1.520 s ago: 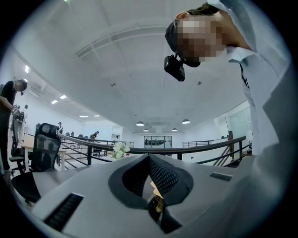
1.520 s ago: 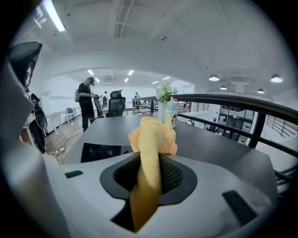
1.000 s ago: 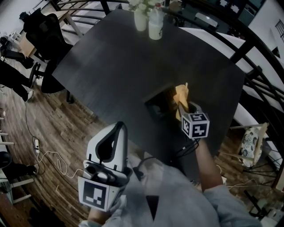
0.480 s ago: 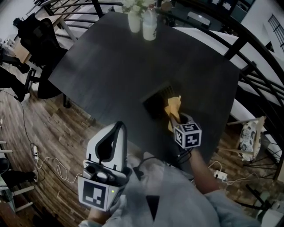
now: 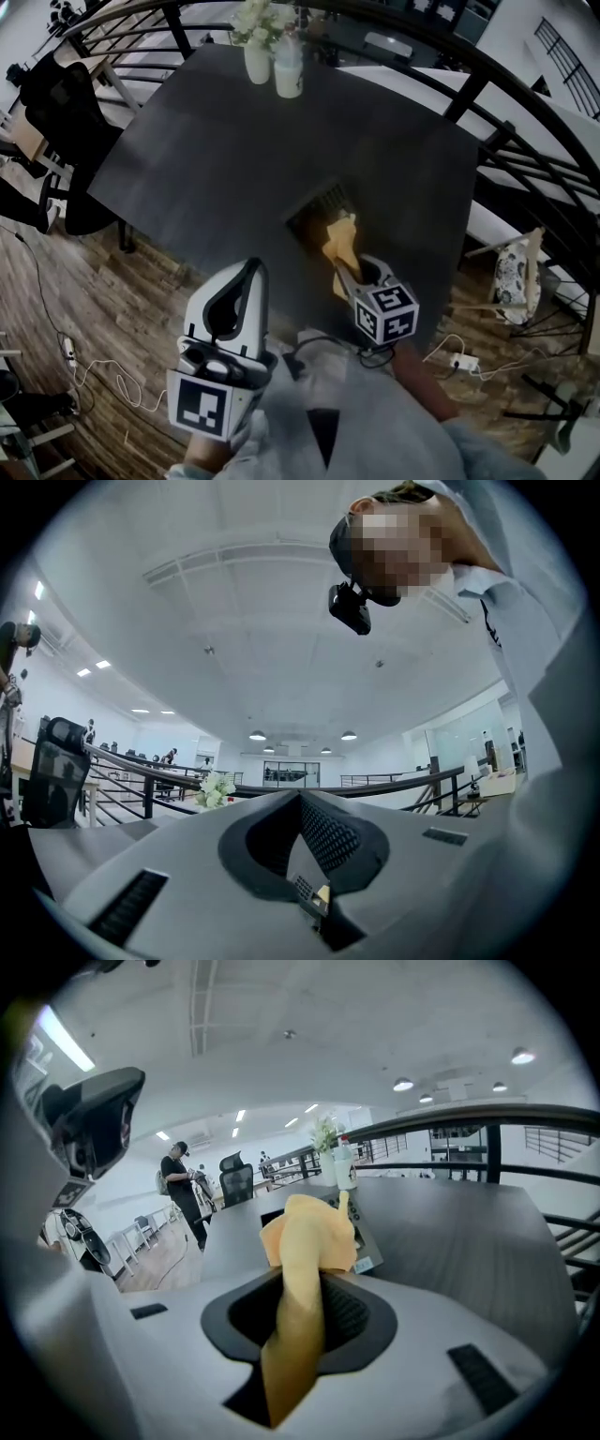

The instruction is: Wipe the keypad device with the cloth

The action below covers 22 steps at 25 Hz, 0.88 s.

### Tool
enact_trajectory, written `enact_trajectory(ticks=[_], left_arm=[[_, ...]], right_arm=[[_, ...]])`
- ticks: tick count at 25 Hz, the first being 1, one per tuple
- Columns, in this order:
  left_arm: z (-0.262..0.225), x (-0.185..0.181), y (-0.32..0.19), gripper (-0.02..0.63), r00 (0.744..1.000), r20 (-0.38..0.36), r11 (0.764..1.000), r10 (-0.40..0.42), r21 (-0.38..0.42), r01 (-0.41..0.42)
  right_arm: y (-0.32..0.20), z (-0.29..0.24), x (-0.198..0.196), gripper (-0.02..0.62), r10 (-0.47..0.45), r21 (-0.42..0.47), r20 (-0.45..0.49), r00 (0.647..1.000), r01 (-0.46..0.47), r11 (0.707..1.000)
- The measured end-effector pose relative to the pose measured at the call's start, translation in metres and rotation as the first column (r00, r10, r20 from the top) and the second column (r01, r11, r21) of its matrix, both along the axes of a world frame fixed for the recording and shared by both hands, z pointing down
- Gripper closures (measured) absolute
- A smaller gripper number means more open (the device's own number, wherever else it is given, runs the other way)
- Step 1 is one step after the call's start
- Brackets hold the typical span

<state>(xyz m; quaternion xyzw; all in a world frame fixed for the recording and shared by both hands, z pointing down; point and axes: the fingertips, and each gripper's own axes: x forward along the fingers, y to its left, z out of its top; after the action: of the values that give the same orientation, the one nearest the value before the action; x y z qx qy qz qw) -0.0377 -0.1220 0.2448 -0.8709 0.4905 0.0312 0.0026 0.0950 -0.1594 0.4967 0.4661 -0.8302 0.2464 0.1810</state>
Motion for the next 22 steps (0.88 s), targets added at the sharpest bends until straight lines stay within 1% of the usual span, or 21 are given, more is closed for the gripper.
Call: enact_trajectory(ticks=[4,10,16,22], left_arm=[[-0.003,0.007,0.001,0.592,0.999,-0.01,0.999,0.051,0.018,-0.051],[-0.006,0.02,0.002,0.592,0.993,-0.015,0.993,0.113,0.037,-0.112],[-0.012,0.033,0.002,0.592,0.987,-0.015,0.986,0.16,0.057,-0.159],[-0.015,0.045,0.003,0.592,0.981,-0.011,0.978,0.196,0.068,-0.195]], right_arm=[[0.003,-0.042,0.011,0.495,0.061,0.117,-0.005,0.998,-0.06,0.991],[0.009,-0.103,0.028,0.495,0.137,0.271,0.023,0.99,-0.138,0.953],[0.022,-0.152,0.042,0.495,0.199,0.372,0.052,0.979,-0.204,0.905],[0.032,-0.184,0.052,0.495,0.244,0.454,0.083,0.966,-0.255,0.854]])
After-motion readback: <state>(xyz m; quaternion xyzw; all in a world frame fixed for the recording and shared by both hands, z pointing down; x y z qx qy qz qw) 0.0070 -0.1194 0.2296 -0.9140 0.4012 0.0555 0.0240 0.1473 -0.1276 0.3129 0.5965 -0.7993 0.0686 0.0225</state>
